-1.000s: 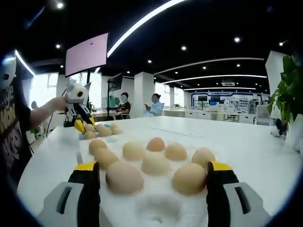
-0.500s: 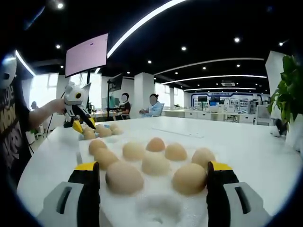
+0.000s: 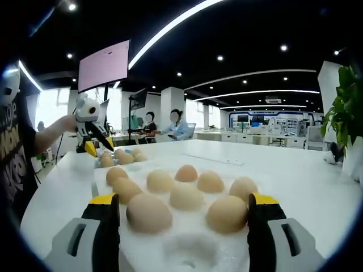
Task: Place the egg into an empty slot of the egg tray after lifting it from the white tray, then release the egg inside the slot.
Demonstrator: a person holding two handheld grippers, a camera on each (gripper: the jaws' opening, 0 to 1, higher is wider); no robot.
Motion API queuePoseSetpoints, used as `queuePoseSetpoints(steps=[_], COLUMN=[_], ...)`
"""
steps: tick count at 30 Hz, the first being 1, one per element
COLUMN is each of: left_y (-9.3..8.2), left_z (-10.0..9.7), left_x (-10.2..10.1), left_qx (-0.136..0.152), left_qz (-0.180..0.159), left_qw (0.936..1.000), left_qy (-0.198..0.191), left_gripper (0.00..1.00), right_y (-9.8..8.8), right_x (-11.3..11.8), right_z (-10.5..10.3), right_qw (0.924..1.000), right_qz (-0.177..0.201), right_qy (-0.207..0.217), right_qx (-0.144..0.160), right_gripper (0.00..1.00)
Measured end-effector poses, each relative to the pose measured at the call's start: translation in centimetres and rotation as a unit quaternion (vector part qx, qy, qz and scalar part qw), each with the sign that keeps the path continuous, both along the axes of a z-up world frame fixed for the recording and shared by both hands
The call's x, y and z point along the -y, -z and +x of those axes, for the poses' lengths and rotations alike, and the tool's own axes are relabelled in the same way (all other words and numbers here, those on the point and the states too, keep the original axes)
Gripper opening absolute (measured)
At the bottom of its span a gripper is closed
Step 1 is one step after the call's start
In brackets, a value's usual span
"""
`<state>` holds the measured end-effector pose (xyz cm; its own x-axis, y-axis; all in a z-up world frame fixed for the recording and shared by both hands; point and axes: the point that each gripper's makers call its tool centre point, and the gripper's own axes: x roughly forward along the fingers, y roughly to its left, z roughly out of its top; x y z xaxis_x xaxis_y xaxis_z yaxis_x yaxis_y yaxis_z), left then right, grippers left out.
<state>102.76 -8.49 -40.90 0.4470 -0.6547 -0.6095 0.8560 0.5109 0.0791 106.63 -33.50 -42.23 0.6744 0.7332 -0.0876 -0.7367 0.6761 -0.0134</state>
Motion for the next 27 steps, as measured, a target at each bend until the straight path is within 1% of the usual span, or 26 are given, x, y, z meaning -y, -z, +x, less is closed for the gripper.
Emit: queuePoseSetpoints(steps=[7,13,16,21,27], left_y=[-0.8,-1.0,-1.0,-0.7,-0.6], left_z=[-0.1,-0.1,0.1,-0.1,0.1], left_x=[2.2,5.0,6.3,9.1,11.2], left_qx=[0.012,0.020,0.022,0.019,0.011], left_qz=[0.000,-0.001,-0.004,-0.011,-0.020], left_qw=[0.9995,0.9981,0.9975,0.9954,0.9936], left_qy=[0.030,0.059,0.068,0.093,0.111], left_gripper=[0.38,0.38,0.38,0.38,0.38], right_y=[0.0,0.0,0.1,0.2,0.2], right_x=[-0.2,-0.3,-0.3,-0.2,0.0], right_z=[0.1,0.2,0.2,0.2,0.2], right_qw=[1.0000,1.0000,0.9998,0.9998,0.9998], right_qz=[-0.003,-0.006,-0.015,-0.017,-0.016], right_qy=[0.000,0.000,0.001,0.002,0.002], right_qx=[-0.001,-0.004,-0.011,-0.013,-0.013], right_gripper=[0.98,0.98,0.97,0.97,0.97])
